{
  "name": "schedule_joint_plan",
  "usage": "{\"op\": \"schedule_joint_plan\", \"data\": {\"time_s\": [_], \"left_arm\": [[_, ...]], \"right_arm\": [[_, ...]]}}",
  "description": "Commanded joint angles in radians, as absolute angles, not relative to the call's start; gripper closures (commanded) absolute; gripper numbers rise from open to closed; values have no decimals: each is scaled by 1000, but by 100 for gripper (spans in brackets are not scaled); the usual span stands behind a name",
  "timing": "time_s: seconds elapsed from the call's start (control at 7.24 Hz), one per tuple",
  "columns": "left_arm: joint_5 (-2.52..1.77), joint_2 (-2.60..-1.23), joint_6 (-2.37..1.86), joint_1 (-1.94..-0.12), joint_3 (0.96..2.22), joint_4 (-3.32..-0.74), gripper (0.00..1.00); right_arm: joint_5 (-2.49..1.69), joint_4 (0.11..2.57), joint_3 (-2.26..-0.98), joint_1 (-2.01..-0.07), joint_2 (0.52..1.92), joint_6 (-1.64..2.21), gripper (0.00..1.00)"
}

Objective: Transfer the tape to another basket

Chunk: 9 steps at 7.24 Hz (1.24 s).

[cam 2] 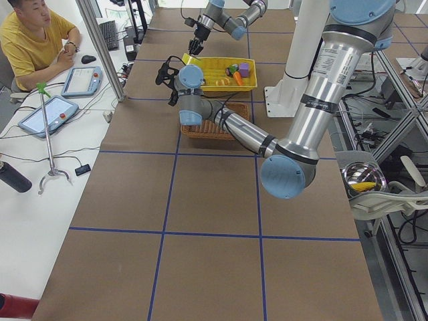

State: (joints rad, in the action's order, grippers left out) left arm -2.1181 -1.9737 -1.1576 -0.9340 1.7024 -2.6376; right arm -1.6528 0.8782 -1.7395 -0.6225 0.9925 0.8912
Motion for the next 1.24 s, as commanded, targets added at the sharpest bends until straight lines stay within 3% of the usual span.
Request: {"op": "schedule_joint_plan", "data": {"time_s": [0.0,0.83,0.97,1.11], "left_arm": [[-2046,-2032,-1198,-859,1707,-2654,1],[-2046,-2040,-1198,-801,1710,-2657,1],[-2046,-2040,-1198,-798,1709,-2657,8],[-2046,-2040,-1200,-789,1713,-2657,99]], "right_arm": [[-1597,877,-1718,-575,950,910,100],[-1597,879,-1695,-555,891,907,100],[-1597,879,-1695,-555,891,907,100],[-1598,877,-1695,-554,891,905,100]]}}
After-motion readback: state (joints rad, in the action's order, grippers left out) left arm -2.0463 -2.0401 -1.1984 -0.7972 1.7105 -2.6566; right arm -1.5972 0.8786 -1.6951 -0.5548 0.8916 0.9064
